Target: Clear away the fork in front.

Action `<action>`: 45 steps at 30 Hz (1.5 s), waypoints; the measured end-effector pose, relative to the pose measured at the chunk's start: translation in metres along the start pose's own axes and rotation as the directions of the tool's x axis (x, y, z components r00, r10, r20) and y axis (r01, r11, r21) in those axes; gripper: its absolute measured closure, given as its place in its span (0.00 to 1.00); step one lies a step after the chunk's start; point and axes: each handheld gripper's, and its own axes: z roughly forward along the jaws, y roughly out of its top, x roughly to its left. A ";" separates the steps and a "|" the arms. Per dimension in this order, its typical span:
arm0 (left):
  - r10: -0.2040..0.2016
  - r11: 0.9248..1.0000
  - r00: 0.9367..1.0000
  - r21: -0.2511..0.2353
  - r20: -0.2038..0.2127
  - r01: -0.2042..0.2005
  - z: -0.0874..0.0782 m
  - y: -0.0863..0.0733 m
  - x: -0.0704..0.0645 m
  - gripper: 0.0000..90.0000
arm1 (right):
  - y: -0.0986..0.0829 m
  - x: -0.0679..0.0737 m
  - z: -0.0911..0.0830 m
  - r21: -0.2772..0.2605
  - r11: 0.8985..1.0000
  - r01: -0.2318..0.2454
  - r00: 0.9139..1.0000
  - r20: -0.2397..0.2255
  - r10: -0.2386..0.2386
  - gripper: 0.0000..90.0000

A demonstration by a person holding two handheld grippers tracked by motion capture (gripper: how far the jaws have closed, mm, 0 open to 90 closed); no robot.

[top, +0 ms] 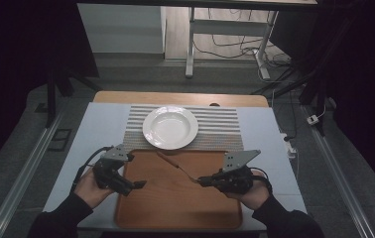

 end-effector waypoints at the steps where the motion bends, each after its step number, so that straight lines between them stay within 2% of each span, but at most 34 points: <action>1: 0.014 1.000 1.000 0.008 0.004 -0.014 0.003 0.002 0.000 0.00 | 0.000 0.000 0.000 0.000 1.000 0.000 1.000 0.000 0.000 1.00; 4: 0.052 0.998 0.998 0.025 0.034 -0.053 0.011 0.010 0.001 0.00 | 0.000 0.005 0.000 -0.004 1.000 0.000 0.999 -0.042 -0.001 1.00; 5: 0.085 0.996 0.995 0.034 0.051 -0.086 0.016 0.015 0.002 0.00 | 0.000 0.006 0.001 -0.007 1.000 -0.001 0.999 -0.052 0.001 1.00; 7: 0.097 0.995 0.994 0.034 0.055 -0.099 0.019 0.017 0.002 0.00 | 0.001 0.008 0.001 -0.010 1.000 0.004 0.997 -0.071 -0.004 1.00; 8: 0.127 0.991 0.989 0.040 0.074 -0.130 0.024 0.021 0.003 0.00 | 0.001 0.009 0.001 -0.011 1.000 0.007 0.997 -0.082 -0.008 1.00; 9: 0.127 0.991 0.989 0.040 0.074 -0.130 0.024 0.021 0.003 0.00 | 0.001 0.009 0.001 -0.011 1.000 0.007 0.997 -0.082 -0.008 1.00; 11: 0.155 0.986 0.984 0.044 0.085 -0.159 0.029 0.025 0.002 0.02 | 0.001 0.011 0.001 -0.011 1.000 0.016 0.995 -0.103 -0.017 1.00; 12: 0.187 0.980 0.978 0.053 0.097 -0.192 0.033 0.028 0.000 0.04 | 0.002 0.014 0.002 -0.015 1.000 0.024 0.992 -0.121 -0.026 1.00; 13: 0.187 0.980 0.978 0.053 0.097 -0.192 0.033 0.028 0.000 0.05 | 0.002 0.014 0.002 -0.015 1.000 0.024 0.992 -0.121 -0.026 1.00; 15: 0.228 0.970 0.969 0.062 0.098 -0.234 0.036 0.030 -0.003 0.09 | 0.003 0.017 0.003 -0.011 0.999 0.037 0.988 -0.148 -0.038 1.00; 16: 0.269 0.959 0.957 0.064 0.104 -0.277 0.038 0.031 -0.006 0.12 | 0.003 0.017 0.004 -0.010 0.999 0.041 0.987 -0.153 -0.042 1.00; 17: 0.269 0.959 0.957 0.064 0.104 -0.277 0.038 0.031 -0.006 0.15 | 0.003 0.018 0.004 -0.006 0.999 0.046 0.986 -0.160 -0.046 1.00; 18: 0.302 0.948 0.945 0.068 0.124 -0.312 0.040 0.032 -0.008 0.18 | 0.004 0.019 0.004 -0.006 0.999 0.050 0.985 -0.168 -0.051 1.00; 19: 0.324 0.940 0.937 0.071 0.132 -0.335 0.040 0.033 -0.010 0.22 | 0.004 0.019 0.004 -0.007 0.999 0.053 0.984 -0.171 -0.054 1.00; 20: 0.324 0.940 0.937 0.071 0.132 -0.335 0.040 0.033 -0.010 0.26 | 0.004 0.020 0.005 -0.008 0.998 0.056 0.983 -0.177 -0.057 1.00; 22: 0.357 0.926 0.923 0.078 0.142 -0.370 0.041 0.033 -0.013 0.35 | 0.005 0.021 0.005 -0.005 0.997 0.070 0.979 -0.190 -0.070 1.00; 23: 0.372 0.919 0.916 0.077 0.152 -0.386 0.042 0.033 -0.014 0.35 | 0.005 0.021 0.005 -0.005 0.997 0.070 0.979 -0.190 -0.070 1.00; 24: 0.396 0.908 0.904 0.077 0.161 -0.412 0.042 0.032 -0.017 0.40 | 0.005 0.023 0.006 -0.002 0.997 0.082 0.977 -0.199 -0.081 1.00; 25: 0.396 0.908 0.904 0.077 0.161 -0.412 0.042 0.032 -0.017 0.45 | 0.005 0.023 0.006 0.003 0.996 0.086 0.976 -0.201 -0.084 1.00; 26: 0.423 0.894 0.889 0.078 0.173 -0.441 0.042 0.032 -0.020 0.48 | 0.005 0.023 0.006 0.005 0.996 0.088 0.975 -0.205 -0.085 1.00; 27: 0.423 0.894 0.889 0.078 0.173 -0.441 0.042 0.032 -0.020 0.51 | 0.005 0.024 0.006 0.005 0.996 0.092 0.973 -0.211 -0.089 1.00; 28: 0.434 0.888 0.882 0.075 0.183 -0.453 0.042 0.031 -0.022 0.55 | 0.005 0.024 0.006 0.007 0.995 0.100 0.971 -0.217 -0.096 1.00; 31: 0.467 0.867 0.856 0.072 0.221 -0.492 0.043 0.030 -0.026 0.66 | 0.005 0.026 0.007 0.013 0.993 0.119 0.966 -0.234 -0.113 1.00; 32: 0.487 0.853 0.837 0.071 0.251 -0.517 0.044 0.029 -0.028 0.71 | 0.005 0.027 0.007 0.016 0.992 0.122 0.964 -0.240 -0.115 1.00; 33: 0.487 0.853 0.837 0.071 0.251 -0.517 0.044 0.029 -0.028 0.74 | 0.005 0.027 0.008 0.017 0.992 0.123 0.963 -0.242 -0.116 1.00; 34: 0.502 0.838 0.821 0.082 0.271 -0.540 0.045 0.028 -0.031 0.76 | 0.005 0.027 0.008 0.020 0.992 0.124 0.961 -0.250 -0.116 1.00; 35: 0.502 0.838 0.821 0.082 0.271 -0.540 0.045 0.028 -0.031 0.78 | 0.005 0.027 0.008 0.022 0.992 0.127 0.959 -0.257 -0.117 1.00; 36: 0.515 0.825 0.805 0.086 0.293 -0.559 0.047 0.027 -0.034 0.79 | 0.004 0.027 0.009 0.021 0.992 0.128 0.957 -0.264 -0.118 1.00; 38: 0.521 0.814 0.793 0.093 0.316 -0.573 0.048 0.026 -0.035 0.81 | 0.004 0.027 0.010 0.023 0.990 0.136 0.953 -0.277 -0.124 1.00; 39: 0.521 0.814 0.793 0.093 0.316 -0.573 0.048 0.026 -0.035 0.82 | 0.003 0.027 0.010 0.024 0.991 0.133 0.951 -0.285 -0.120 1.00; 40: 0.525 0.810 0.787 0.093 0.325 -0.579 0.048 0.026 -0.036 0.83 | 0.003 0.027 0.011 0.021 0.991 0.131 0.951 -0.286 -0.119 0.99; 41: 0.532 0.798 0.769 0.094 0.354 -0.595 0.049 0.024 -0.037 0.84 | 0.002 0.026 0.010 0.021 0.991 0.131 0.951 -0.286 -0.120 0.98; 44: 0.530 0.792 0.754 0.092 0.387 -0.604 0.049 0.023 -0.037 0.88 | 0.001 0.023 0.010 0.013 0.994 0.112 0.960 -0.258 -0.105 0.94; 45: 0.530 0.792 0.754 0.092 0.387 -0.604 0.049 0.023 -0.037 0.89 | 0.001 0.023 0.010 0.013 0.994 0.112 0.960 -0.258 -0.105 0.94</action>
